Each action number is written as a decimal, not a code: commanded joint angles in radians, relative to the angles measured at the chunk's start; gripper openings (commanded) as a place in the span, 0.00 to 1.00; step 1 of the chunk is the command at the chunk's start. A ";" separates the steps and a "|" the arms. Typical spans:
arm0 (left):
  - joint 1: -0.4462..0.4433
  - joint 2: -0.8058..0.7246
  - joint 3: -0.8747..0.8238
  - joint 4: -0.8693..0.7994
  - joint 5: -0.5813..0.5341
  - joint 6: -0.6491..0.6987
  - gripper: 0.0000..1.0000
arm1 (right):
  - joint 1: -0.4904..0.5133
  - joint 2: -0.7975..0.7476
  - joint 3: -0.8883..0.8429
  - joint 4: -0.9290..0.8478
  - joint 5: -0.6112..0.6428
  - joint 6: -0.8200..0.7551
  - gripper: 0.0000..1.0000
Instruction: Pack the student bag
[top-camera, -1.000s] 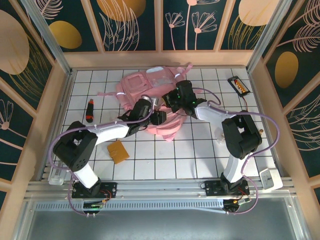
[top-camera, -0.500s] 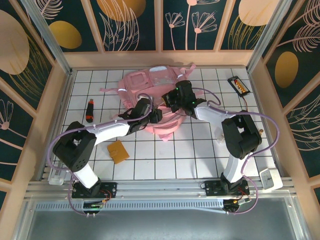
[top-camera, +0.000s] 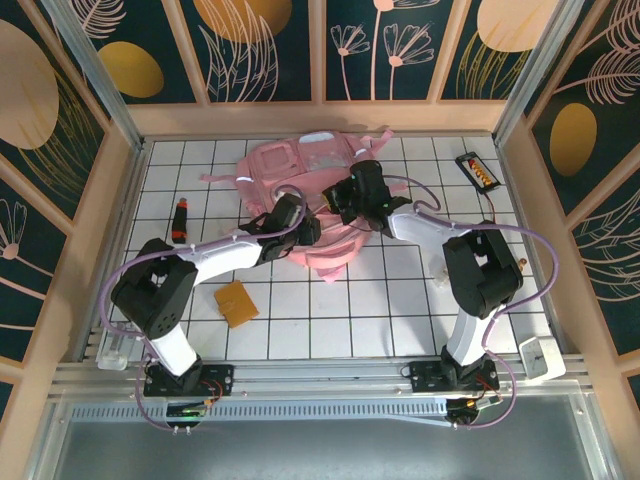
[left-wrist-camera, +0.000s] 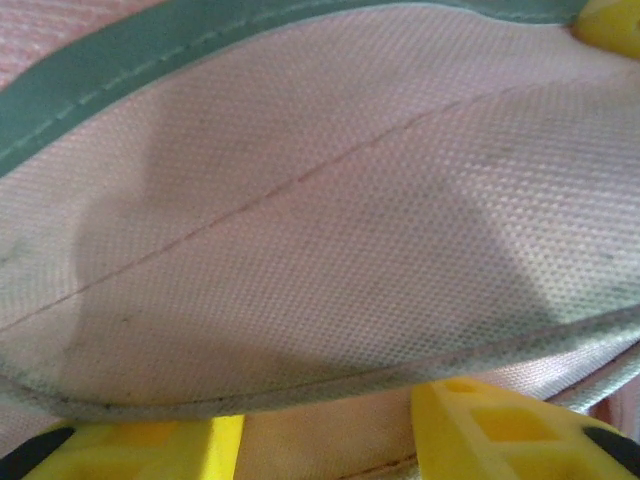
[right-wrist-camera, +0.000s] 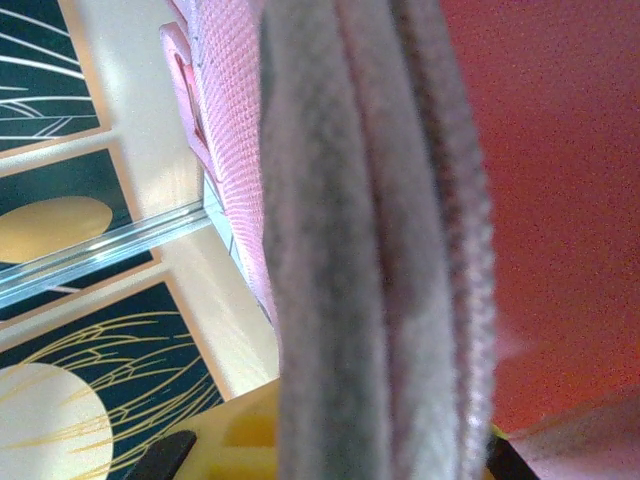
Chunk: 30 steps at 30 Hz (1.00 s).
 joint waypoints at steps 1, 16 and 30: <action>0.028 0.028 0.049 0.117 -0.081 0.071 0.38 | 0.073 -0.052 0.039 0.011 -0.110 0.010 0.00; 0.056 -0.220 -0.211 0.460 0.190 0.397 0.00 | 0.076 -0.094 -0.075 0.015 -0.072 -0.004 0.00; 0.087 -0.239 -0.385 0.571 0.583 0.516 0.05 | 0.054 -0.055 -0.071 0.084 -0.161 0.000 0.00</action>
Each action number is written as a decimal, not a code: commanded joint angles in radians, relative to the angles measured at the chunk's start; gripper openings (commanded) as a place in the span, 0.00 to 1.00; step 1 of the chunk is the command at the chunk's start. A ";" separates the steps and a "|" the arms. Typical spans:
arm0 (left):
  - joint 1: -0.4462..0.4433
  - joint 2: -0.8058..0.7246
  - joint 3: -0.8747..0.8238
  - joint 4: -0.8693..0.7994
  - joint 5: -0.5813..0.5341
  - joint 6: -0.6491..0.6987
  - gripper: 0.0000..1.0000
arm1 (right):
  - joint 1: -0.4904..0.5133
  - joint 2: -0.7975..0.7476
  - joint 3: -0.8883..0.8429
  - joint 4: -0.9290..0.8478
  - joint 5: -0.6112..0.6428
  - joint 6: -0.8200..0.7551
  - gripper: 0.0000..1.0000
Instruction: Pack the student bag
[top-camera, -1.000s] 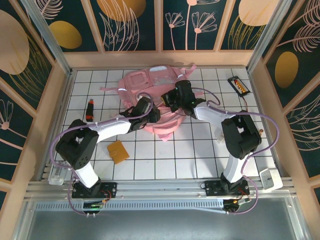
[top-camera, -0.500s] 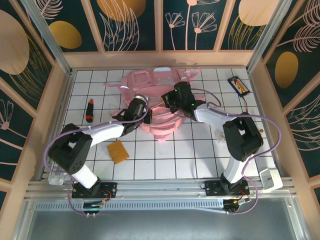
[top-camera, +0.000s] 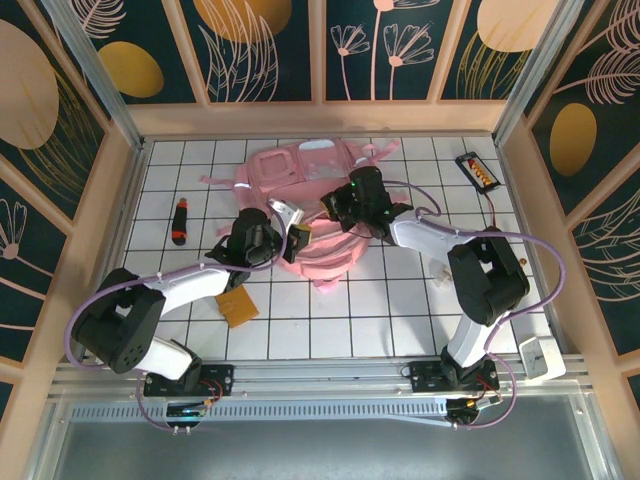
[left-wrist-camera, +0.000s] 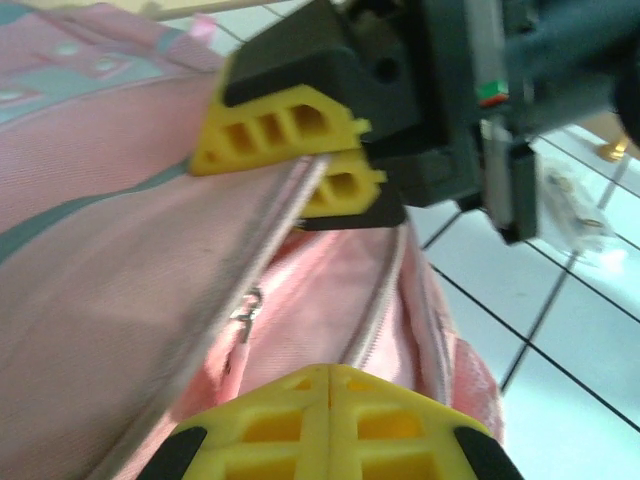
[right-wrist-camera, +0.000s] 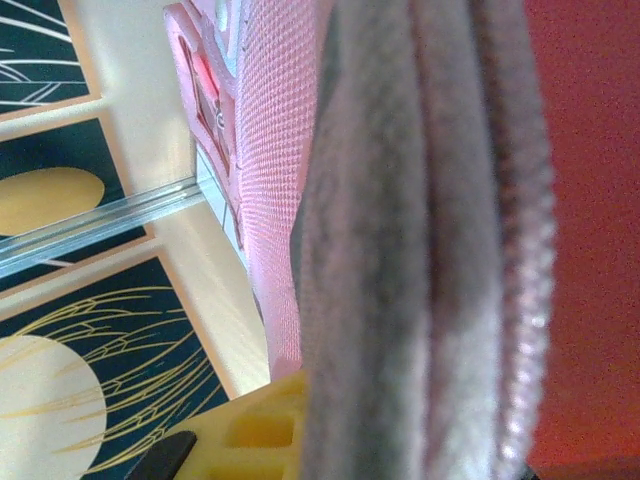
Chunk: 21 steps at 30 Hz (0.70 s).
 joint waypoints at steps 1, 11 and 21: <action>0.001 0.024 -0.021 0.085 0.099 0.021 0.16 | 0.029 0.001 -0.006 0.076 -0.142 0.006 0.00; 0.043 0.080 0.012 0.036 0.004 -0.034 0.49 | 0.030 -0.009 -0.010 0.070 -0.142 0.009 0.00; 0.034 -0.012 -0.181 0.174 -0.181 -0.018 0.54 | 0.027 -0.001 -0.012 0.112 -0.145 -0.001 0.00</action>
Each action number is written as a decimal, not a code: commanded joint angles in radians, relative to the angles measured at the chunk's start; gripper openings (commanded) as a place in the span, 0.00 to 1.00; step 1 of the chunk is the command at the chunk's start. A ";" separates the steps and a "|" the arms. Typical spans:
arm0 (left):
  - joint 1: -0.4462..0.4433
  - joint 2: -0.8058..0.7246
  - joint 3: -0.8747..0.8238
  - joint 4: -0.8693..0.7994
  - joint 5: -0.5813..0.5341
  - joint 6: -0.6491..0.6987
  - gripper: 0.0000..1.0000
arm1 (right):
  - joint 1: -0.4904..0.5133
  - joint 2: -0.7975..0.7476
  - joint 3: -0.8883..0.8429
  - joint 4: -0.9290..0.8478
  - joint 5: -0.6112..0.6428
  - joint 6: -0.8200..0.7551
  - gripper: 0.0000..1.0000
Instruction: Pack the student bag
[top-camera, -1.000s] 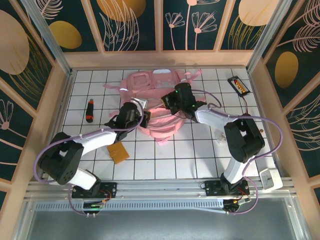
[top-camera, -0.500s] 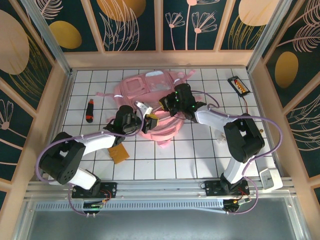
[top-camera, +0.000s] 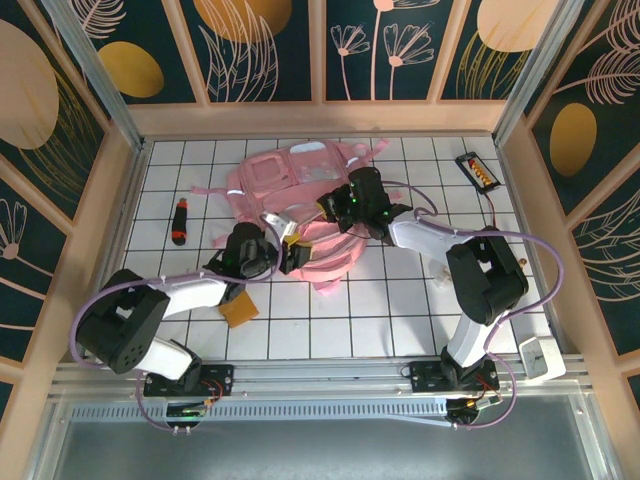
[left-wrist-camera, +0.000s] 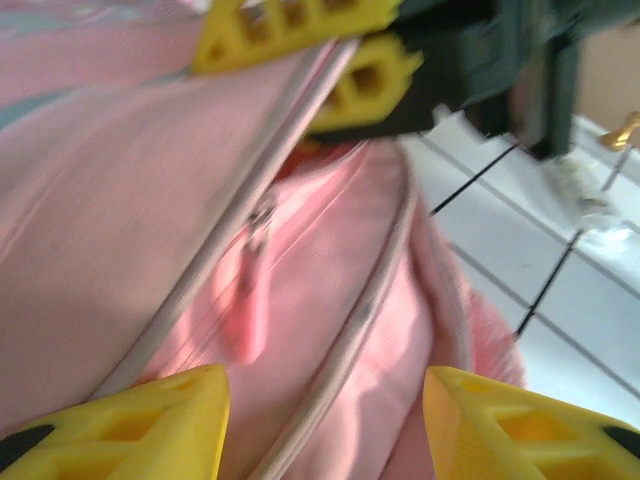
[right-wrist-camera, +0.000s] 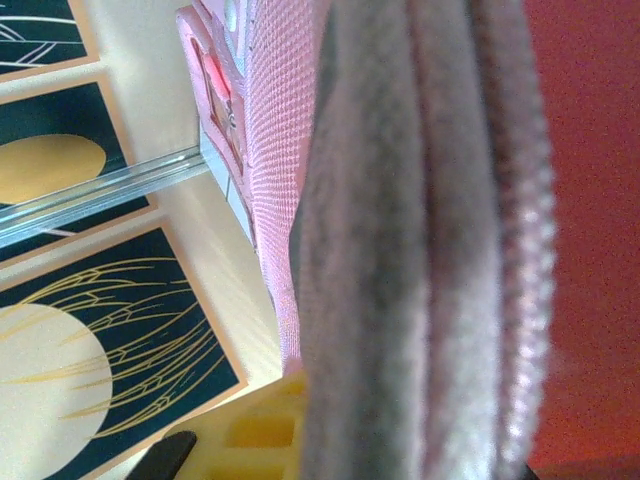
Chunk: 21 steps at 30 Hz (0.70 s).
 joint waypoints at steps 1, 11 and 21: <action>0.020 0.007 -0.042 0.067 -0.141 0.029 0.54 | 0.023 -0.005 -0.010 0.088 -0.097 -0.002 0.00; 0.021 0.152 -0.101 0.507 -0.088 0.131 0.57 | 0.046 -0.029 -0.067 0.150 -0.086 0.014 0.00; 0.020 0.197 -0.075 0.584 -0.093 0.181 0.52 | 0.089 -0.029 -0.141 0.256 -0.109 -0.002 0.00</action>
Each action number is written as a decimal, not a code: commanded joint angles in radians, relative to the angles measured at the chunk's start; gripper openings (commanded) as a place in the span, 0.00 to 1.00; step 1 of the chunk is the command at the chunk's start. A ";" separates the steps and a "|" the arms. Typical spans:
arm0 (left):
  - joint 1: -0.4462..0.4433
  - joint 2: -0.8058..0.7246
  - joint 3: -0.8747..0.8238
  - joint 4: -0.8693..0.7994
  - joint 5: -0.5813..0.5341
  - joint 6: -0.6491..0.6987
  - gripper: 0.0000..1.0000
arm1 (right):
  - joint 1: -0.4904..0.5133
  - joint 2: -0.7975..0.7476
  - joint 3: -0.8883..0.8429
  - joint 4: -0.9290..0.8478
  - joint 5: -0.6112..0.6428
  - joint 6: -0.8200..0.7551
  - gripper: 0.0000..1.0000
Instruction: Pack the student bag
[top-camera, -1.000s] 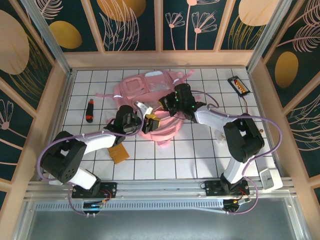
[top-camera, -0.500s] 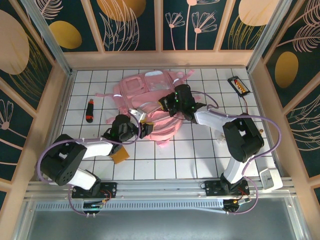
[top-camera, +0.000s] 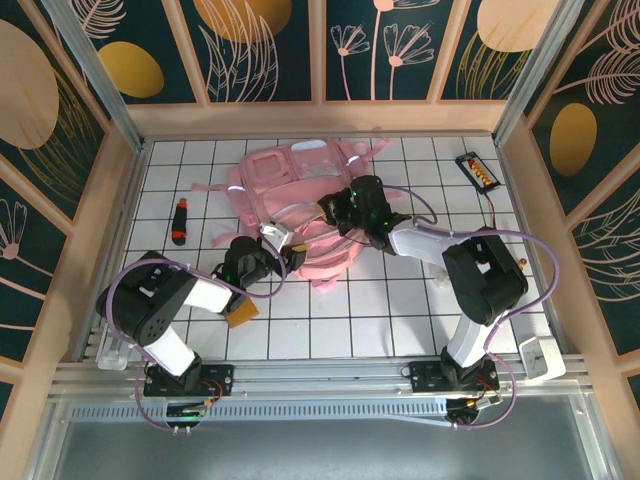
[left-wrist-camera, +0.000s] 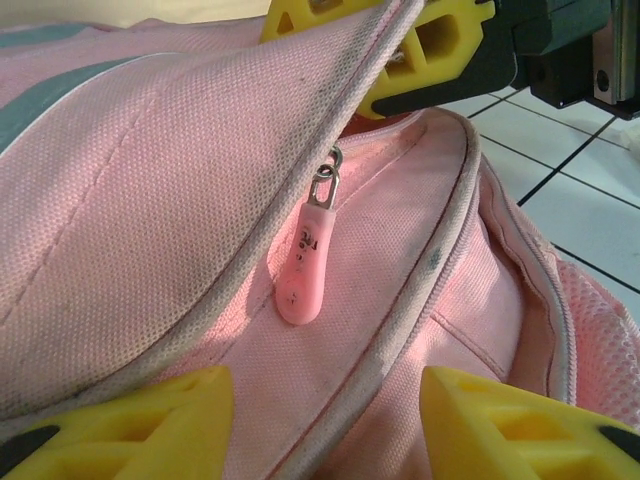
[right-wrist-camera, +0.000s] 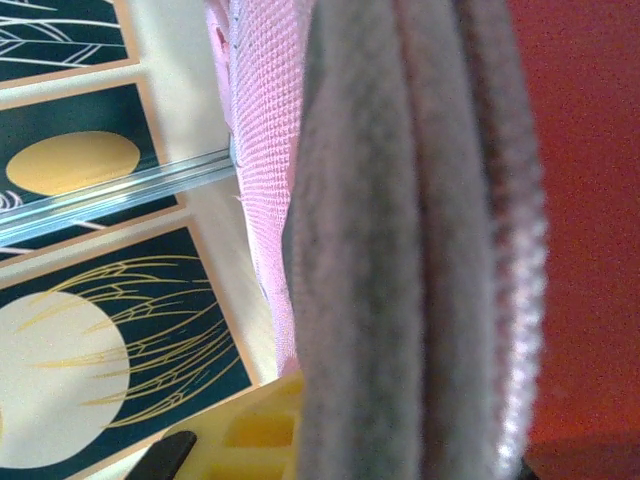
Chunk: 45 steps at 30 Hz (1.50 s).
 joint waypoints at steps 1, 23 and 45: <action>0.015 0.013 0.029 0.171 -0.012 0.055 0.51 | 0.080 -0.030 -0.045 0.069 -0.144 0.001 0.00; -0.053 -0.167 0.015 0.024 -0.128 0.126 0.48 | 0.061 -0.006 -0.028 0.055 -0.165 -0.002 0.00; 0.130 -0.302 0.259 -0.787 0.143 0.502 0.56 | -0.144 0.144 0.153 -0.114 -0.454 -0.312 0.08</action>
